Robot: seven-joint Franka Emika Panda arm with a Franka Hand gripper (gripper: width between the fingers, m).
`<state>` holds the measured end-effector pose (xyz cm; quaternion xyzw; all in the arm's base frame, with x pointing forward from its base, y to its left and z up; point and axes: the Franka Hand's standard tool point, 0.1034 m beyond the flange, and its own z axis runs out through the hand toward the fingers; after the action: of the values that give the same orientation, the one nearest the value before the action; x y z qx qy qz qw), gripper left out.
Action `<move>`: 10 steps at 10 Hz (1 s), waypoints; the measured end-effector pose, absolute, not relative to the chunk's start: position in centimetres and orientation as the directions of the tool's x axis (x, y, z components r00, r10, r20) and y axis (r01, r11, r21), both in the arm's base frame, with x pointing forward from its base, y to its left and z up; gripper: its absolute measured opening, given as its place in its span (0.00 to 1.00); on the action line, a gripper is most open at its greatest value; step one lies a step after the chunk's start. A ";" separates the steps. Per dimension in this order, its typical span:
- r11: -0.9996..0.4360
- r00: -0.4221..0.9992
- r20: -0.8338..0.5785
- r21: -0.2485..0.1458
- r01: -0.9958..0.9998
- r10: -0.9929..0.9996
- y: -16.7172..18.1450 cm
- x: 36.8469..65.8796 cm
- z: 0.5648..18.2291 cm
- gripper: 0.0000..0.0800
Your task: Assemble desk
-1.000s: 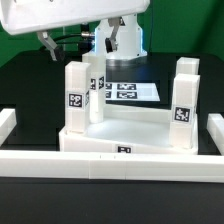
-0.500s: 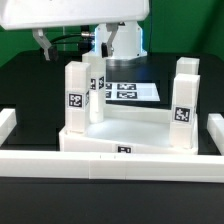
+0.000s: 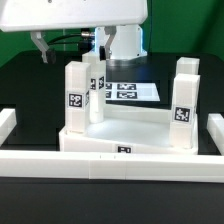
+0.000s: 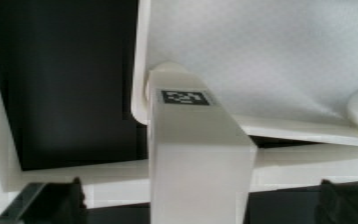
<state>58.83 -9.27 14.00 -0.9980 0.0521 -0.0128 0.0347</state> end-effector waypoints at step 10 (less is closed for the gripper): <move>-0.996 0.996 0.001 -0.005 -0.085 -0.085 -9.7 59.5 11.6 0.50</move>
Offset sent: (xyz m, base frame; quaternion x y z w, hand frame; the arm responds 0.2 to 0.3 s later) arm 0.0137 -0.0219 -0.0166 -0.0417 0.0165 -0.0247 0.9987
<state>59.48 -9.70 11.60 -0.9991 0.0424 -0.0004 0.0023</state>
